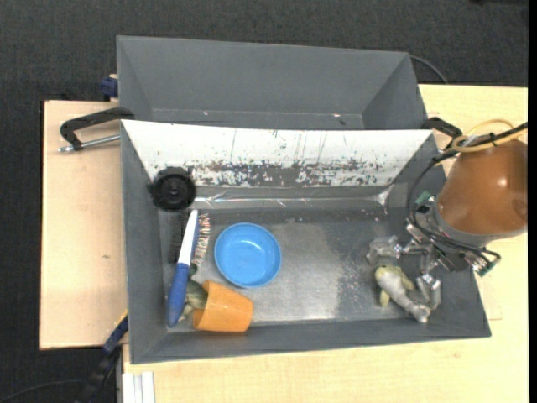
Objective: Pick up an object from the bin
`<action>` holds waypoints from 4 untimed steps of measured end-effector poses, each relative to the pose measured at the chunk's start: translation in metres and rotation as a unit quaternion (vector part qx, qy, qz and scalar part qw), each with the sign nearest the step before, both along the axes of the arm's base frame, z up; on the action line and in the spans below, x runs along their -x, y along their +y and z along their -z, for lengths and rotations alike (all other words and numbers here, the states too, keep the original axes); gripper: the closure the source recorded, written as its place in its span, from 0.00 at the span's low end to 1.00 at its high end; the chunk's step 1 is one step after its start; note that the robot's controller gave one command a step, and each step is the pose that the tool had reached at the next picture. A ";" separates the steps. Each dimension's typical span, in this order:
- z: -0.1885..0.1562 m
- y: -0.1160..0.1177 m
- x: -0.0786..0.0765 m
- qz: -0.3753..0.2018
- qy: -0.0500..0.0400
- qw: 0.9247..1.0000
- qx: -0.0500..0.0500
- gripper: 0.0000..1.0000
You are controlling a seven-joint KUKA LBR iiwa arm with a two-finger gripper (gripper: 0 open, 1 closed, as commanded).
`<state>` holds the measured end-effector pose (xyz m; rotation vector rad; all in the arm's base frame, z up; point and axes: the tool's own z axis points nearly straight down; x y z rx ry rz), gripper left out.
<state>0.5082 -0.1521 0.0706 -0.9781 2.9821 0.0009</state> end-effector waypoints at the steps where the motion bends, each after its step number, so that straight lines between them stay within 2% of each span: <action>1: -0.002 0.000 -0.001 0.000 -0.002 1.000 0.001 1.00; 2: -0.204 0.006 -0.023 -0.012 -0.006 1.000 0.002 1.00; 3: -0.265 0.012 0.007 -0.103 -0.004 0.995 0.002 1.00; 4: -0.204 0.017 0.004 -0.194 0.002 0.981 0.000 1.00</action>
Offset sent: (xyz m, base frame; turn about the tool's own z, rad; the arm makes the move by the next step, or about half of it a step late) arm 0.0000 0.0000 0.0000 0.0000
